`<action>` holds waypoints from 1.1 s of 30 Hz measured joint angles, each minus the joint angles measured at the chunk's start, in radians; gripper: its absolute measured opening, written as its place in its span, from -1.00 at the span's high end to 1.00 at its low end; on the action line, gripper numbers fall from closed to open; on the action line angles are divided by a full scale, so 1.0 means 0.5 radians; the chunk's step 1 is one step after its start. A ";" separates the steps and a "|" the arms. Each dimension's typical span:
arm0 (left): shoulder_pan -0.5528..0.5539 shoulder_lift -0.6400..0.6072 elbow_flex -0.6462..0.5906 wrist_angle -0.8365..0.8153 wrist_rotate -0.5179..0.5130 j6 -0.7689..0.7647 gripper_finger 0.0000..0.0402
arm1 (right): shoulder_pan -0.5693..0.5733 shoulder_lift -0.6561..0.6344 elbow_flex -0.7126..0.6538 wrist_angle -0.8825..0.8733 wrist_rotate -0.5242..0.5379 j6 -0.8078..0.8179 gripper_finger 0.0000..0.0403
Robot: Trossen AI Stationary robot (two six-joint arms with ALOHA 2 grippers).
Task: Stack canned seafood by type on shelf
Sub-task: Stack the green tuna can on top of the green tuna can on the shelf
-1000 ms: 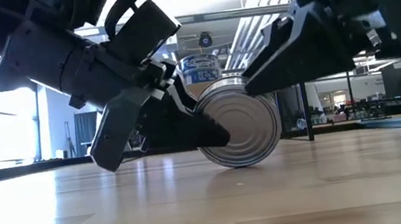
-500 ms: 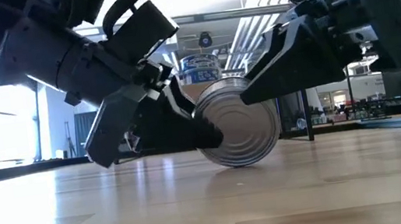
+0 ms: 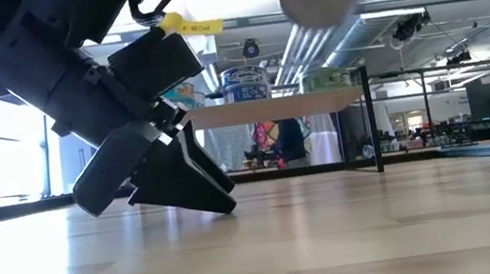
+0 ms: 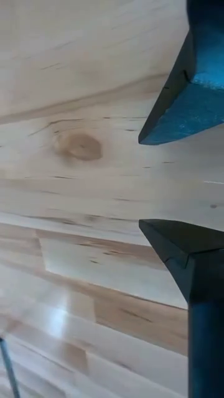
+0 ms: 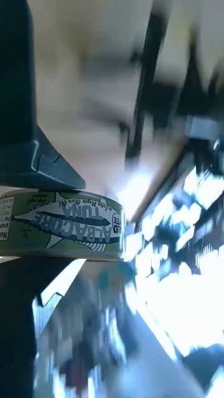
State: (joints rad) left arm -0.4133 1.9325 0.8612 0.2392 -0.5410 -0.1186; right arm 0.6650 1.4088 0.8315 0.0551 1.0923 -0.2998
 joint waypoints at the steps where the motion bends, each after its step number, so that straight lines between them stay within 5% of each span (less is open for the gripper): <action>1: 0.002 0.003 -0.001 0.029 0.001 0.019 0.00 | -0.024 -0.046 0.056 -0.088 0.070 -0.116 0.41; 6: 0.005 0.004 -0.001 0.110 0.000 0.068 -0.01 | -0.292 -0.223 0.345 -0.726 0.094 -0.406 0.41; 12: 0.005 0.004 -0.001 0.109 0.000 0.045 -0.01 | -0.798 -0.252 0.495 -1.303 -0.237 -0.398 0.41; 20: 0.004 0.004 -0.001 0.113 -0.002 0.047 -0.01 | -1.257 -0.250 0.366 -1.263 -0.471 -0.434 0.41; 33: 0.003 0.004 -0.001 0.109 -0.003 0.036 -0.01 | -1.437 -0.249 0.336 -1.183 -0.726 -0.396 0.03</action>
State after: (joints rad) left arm -0.4118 1.9347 0.8608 0.2938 -0.5426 -0.1005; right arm -0.0533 1.2842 0.9997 -0.5362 0.7292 -0.4978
